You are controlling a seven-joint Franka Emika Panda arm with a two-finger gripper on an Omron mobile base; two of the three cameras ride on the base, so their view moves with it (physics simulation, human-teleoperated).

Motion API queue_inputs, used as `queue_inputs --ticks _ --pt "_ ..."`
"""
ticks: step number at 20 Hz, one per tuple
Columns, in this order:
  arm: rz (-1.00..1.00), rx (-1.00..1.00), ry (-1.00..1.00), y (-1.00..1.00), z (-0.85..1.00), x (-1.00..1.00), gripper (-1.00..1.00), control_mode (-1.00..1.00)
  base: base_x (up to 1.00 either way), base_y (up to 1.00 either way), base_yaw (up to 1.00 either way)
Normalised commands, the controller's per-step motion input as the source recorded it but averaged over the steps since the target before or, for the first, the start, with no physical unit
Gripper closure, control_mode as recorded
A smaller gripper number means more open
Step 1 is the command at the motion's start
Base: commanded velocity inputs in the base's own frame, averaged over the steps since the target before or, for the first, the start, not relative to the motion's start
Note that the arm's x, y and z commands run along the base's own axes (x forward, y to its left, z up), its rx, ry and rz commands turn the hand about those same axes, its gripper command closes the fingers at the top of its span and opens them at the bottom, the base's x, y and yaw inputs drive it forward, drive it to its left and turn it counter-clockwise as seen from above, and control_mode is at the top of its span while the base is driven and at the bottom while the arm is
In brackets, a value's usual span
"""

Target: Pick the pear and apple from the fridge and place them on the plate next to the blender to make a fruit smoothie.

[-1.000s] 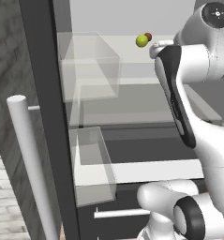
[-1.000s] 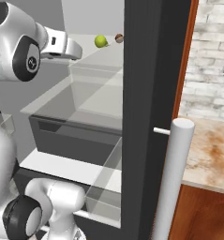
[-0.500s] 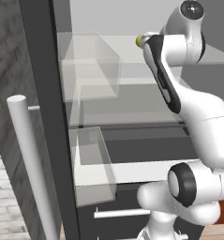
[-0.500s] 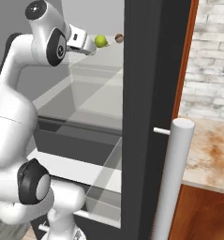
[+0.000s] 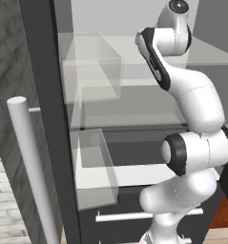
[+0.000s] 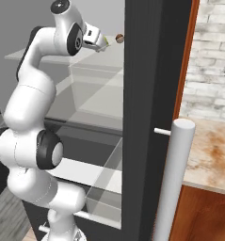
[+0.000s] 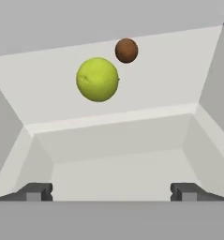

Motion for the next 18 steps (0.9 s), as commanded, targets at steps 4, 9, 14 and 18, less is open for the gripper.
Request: queue_inputs --ticks 4,9,14,18 --pt "0.0 0.0 0.07 -0.01 -0.08 0.74 -1.0 -1.0 0.0 0.0 0.0" --pt "0.0 0.0 0.01 0.0 -0.03 0.64 -1.0 -1.0 0.0 0.0 0.0" --pt "0.0 0.0 0.0 -0.02 -0.09 0.5 -1.0 -1.0 0.0 0.0 0.0" --pt "0.0 0.0 0.01 -0.12 -0.16 0.48 -1.0 -1.0 0.0 0.0 0.0"
